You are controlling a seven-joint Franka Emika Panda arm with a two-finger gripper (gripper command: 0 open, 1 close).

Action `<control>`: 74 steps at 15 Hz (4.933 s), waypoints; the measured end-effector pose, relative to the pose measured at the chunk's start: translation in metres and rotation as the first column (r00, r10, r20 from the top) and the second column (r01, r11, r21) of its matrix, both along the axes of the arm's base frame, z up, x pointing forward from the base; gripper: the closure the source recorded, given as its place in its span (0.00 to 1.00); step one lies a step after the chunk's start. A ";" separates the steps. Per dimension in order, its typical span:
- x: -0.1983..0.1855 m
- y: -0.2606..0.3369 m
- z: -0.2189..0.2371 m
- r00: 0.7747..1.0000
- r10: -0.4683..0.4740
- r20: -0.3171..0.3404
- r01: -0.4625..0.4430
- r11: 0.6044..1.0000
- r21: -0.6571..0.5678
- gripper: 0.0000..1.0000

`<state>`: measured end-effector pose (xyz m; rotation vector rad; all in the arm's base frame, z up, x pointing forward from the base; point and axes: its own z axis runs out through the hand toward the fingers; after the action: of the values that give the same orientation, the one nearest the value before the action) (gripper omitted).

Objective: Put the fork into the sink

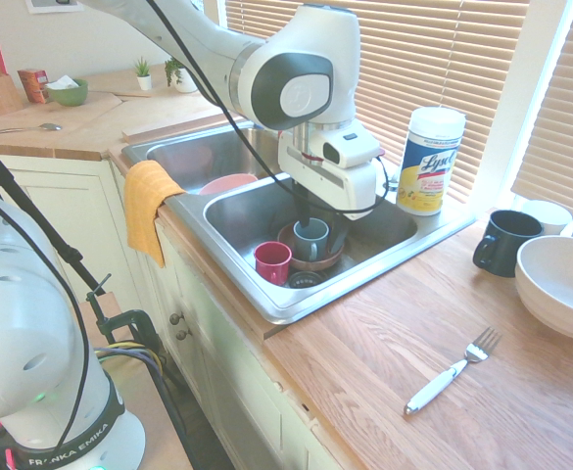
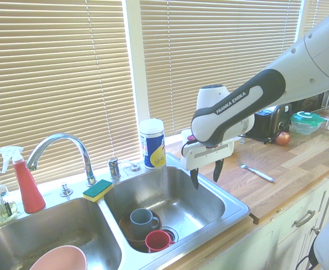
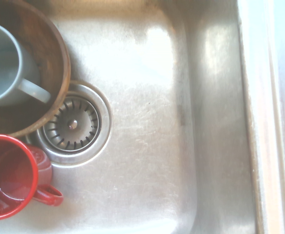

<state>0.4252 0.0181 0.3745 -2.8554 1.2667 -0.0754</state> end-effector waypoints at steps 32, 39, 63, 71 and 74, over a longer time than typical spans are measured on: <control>0.002 -0.259 -0.057 0.996 -0.057 -0.072 0.056 0.998 -0.025 1.00; 0.001 -0.263 -0.058 0.995 -0.066 -0.069 0.065 0.998 -0.017 1.00; 0.086 0.055 0.027 0.998 -0.024 0.066 0.026 0.999 -0.023 1.00; 0.118 0.119 -0.109 0.999 -0.025 0.031 0.025 1.000 0.000 1.00; 0.130 0.113 -0.144 0.999 -0.032 0.011 0.032 0.999 -0.002 1.00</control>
<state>0.5551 0.1307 0.2305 -2.8325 1.3117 -0.0921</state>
